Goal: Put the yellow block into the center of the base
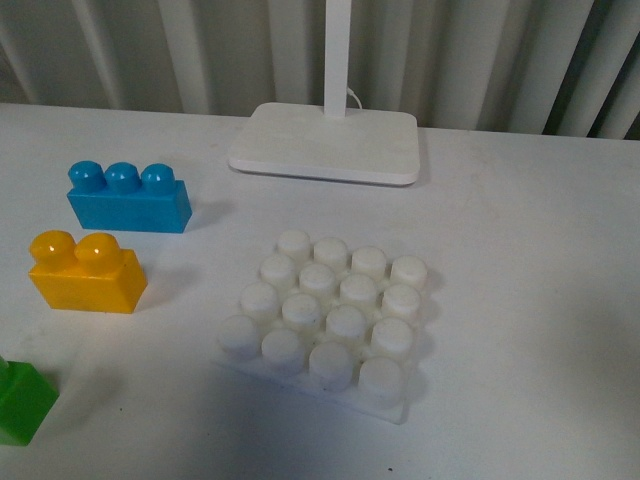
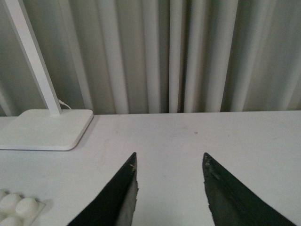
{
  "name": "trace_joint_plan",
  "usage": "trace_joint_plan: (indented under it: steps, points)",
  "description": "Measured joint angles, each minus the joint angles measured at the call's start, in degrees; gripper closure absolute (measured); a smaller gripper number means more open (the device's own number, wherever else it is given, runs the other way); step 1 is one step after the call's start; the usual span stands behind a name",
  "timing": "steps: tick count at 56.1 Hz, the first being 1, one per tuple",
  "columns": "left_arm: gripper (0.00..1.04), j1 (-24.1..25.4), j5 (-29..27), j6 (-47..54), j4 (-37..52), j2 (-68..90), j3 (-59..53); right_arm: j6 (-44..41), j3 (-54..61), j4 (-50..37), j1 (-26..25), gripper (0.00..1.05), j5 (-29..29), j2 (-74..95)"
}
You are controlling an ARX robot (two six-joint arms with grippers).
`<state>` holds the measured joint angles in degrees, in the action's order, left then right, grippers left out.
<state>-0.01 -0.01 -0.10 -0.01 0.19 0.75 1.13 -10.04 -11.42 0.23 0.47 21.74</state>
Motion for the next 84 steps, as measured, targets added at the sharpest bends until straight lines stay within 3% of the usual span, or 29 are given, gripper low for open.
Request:
trace_joint_plan:
  steps: [12, 32, 37, 57, 78, 84]
  points:
    - [0.06, 0.0, 0.0, 0.0, 0.0, 0.0, 0.0, -0.92, 3.98, 0.13, -0.11, 1.04, -0.39, -4.22]
    - [0.06, 0.0, 0.0, 0.0, 0.0, 0.0, 0.0, -0.92, 7.58, 3.37, -0.13, 1.04, -0.46, -11.19]
    - [0.06, 0.0, 0.0, 0.0, 0.0, 0.02, 0.0, -0.94, 9.53, 11.19, -0.15, 1.04, -0.52, -20.2]
    - [0.06, 0.0, 0.0, 0.0, 0.0, 0.0, 0.0, -0.94, 9.68, 11.41, -0.15, 1.04, -0.52, -21.49]
    - [0.06, 0.0, -0.02, 0.0, 0.0, 0.02, 0.0, -1.03, 9.68, 11.41, -0.15, 0.39, -0.52, -21.49]
    - [0.06, -0.26, -1.07, -2.14, -0.98, 6.6, 2.38, -1.03, 9.68, 11.41, -0.15, 0.21, -0.52, -21.49]
